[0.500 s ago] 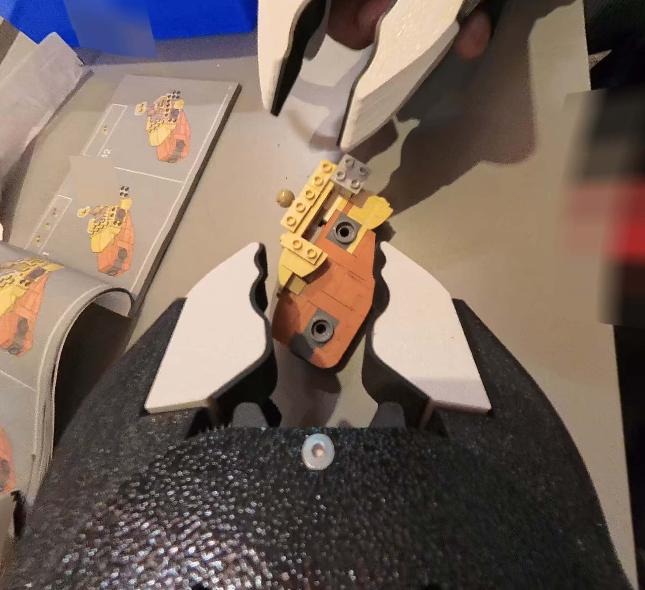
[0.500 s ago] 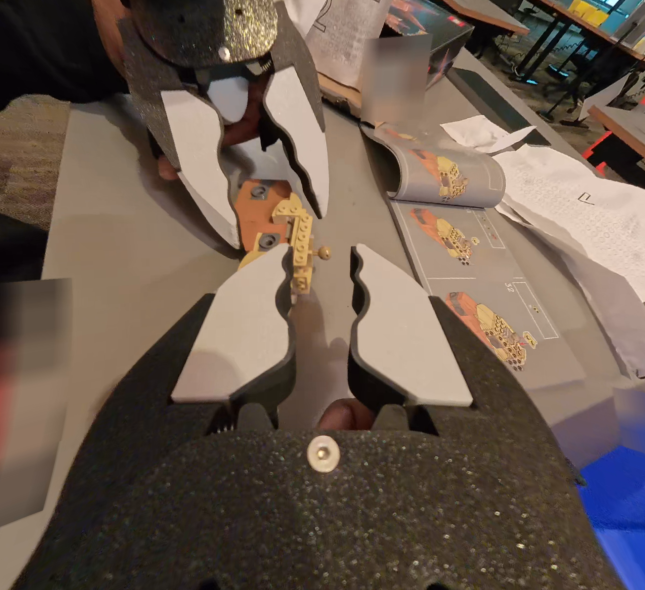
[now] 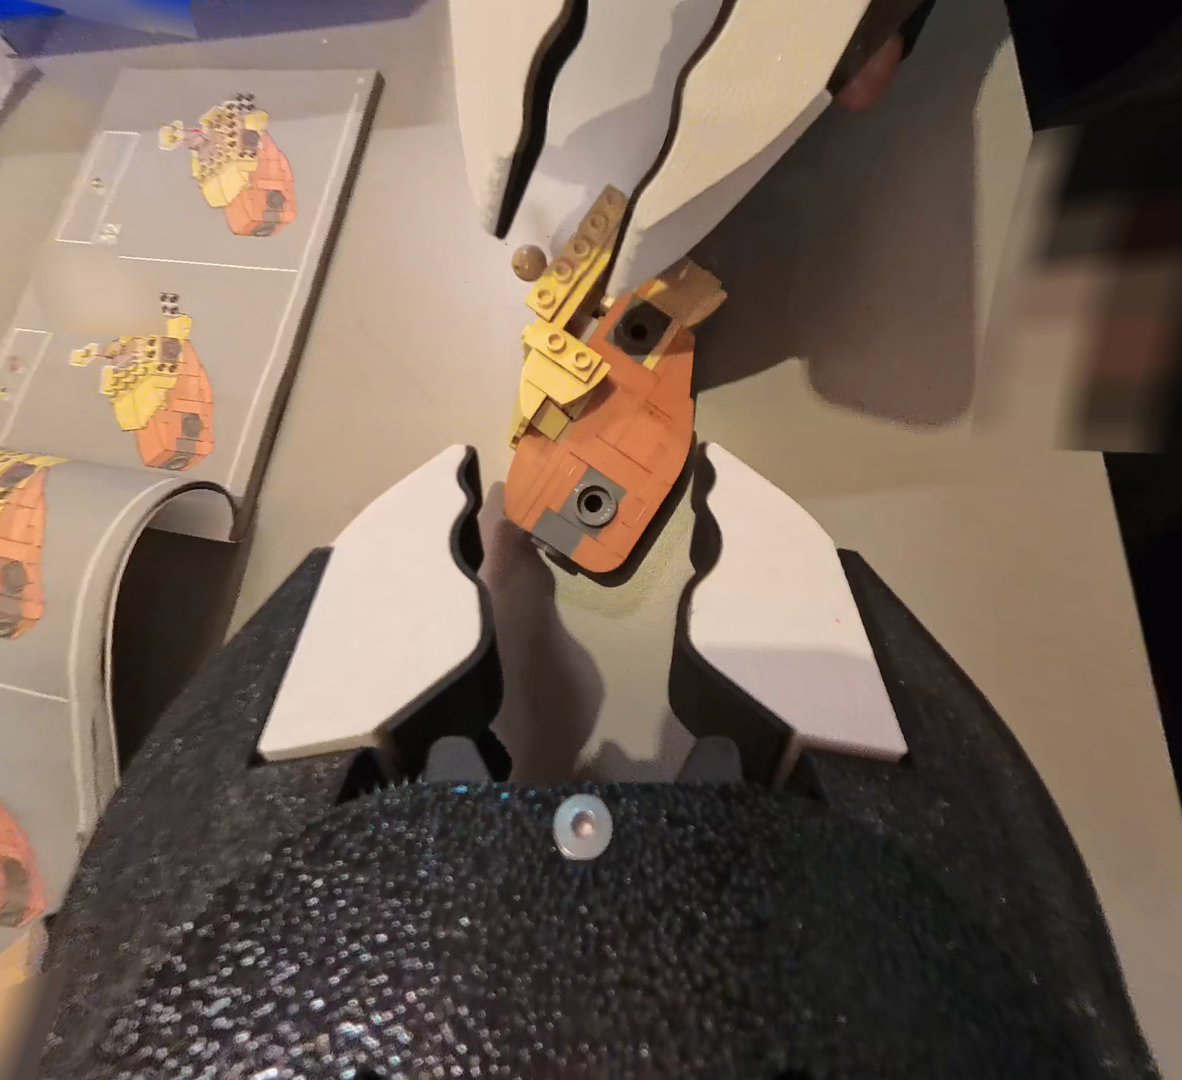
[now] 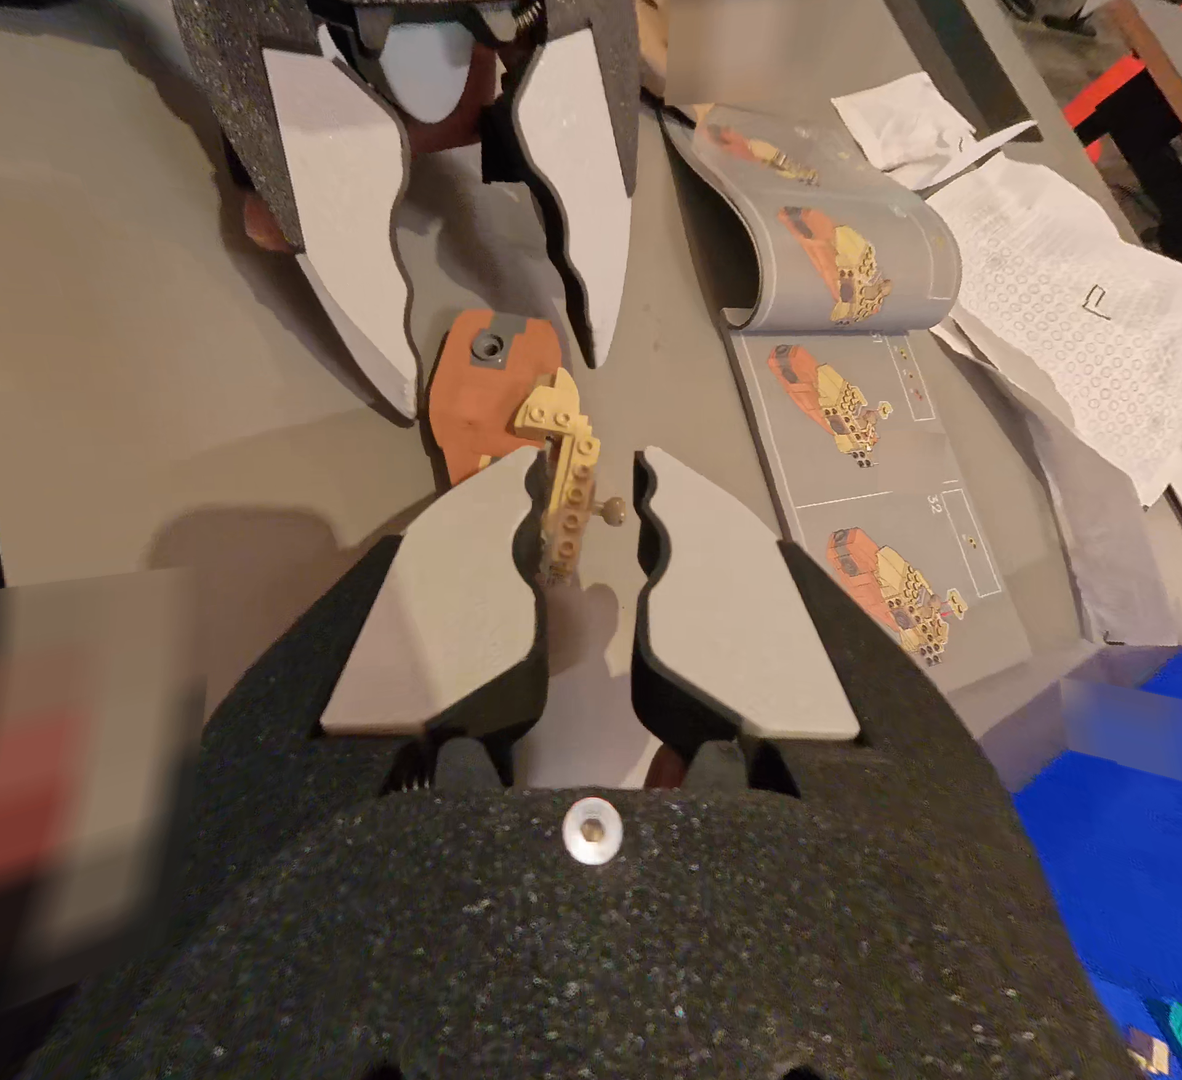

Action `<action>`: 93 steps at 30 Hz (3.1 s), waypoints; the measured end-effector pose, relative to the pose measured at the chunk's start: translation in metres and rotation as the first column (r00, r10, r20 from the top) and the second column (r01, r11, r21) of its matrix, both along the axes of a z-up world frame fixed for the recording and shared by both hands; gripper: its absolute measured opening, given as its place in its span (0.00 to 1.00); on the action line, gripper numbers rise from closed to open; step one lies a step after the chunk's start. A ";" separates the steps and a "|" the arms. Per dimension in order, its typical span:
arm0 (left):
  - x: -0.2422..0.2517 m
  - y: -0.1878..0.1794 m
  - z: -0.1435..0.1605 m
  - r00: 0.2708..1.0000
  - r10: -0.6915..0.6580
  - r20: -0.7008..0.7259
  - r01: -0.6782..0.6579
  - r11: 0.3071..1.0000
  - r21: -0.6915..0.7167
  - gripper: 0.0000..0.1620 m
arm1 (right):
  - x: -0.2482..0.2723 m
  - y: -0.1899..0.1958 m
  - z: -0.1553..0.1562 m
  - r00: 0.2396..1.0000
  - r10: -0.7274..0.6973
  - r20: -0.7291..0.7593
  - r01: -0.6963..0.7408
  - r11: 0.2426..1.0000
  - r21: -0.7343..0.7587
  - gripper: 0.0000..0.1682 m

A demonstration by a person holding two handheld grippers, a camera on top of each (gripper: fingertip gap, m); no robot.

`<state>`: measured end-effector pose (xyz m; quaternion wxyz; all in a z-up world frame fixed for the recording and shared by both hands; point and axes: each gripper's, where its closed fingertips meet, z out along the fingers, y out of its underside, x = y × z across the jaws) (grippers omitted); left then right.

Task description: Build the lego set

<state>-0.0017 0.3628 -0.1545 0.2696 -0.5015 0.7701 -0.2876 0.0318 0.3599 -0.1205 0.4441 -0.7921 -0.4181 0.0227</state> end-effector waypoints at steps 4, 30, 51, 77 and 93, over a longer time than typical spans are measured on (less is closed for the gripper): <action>0.002 -0.006 -0.007 1.000 -0.022 -0.018 0.022 1.000 -0.018 0.39 | 0.001 0.004 -0.006 0.997 -0.027 0.069 0.029 0.999 -0.020 0.12; 0.006 0.003 -0.005 0.999 -0.015 0.042 0.015 1.000 -0.009 0.42 | 0.013 0.011 0.001 0.998 0.049 0.047 -0.049 0.999 0.000 0.07; 0.033 0.003 0.000 0.991 -0.096 0.096 0.087 0.991 0.098 0.31 | 0.027 0.020 -0.013 0.978 0.114 0.175 -0.122 0.992 0.038 0.07; 0.035 0.003 0.002 0.988 -0.091 0.124 0.078 0.992 0.101 0.31 | 0.027 0.023 -0.013 0.978 0.143 0.154 -0.149 0.988 0.027 0.07; 0.034 -0.008 0.011 0.943 -0.258 0.210 0.147 0.889 0.433 0.31 | 0.058 -0.012 -0.006 0.958 -0.035 -0.284 -0.021 0.981 -0.191 0.30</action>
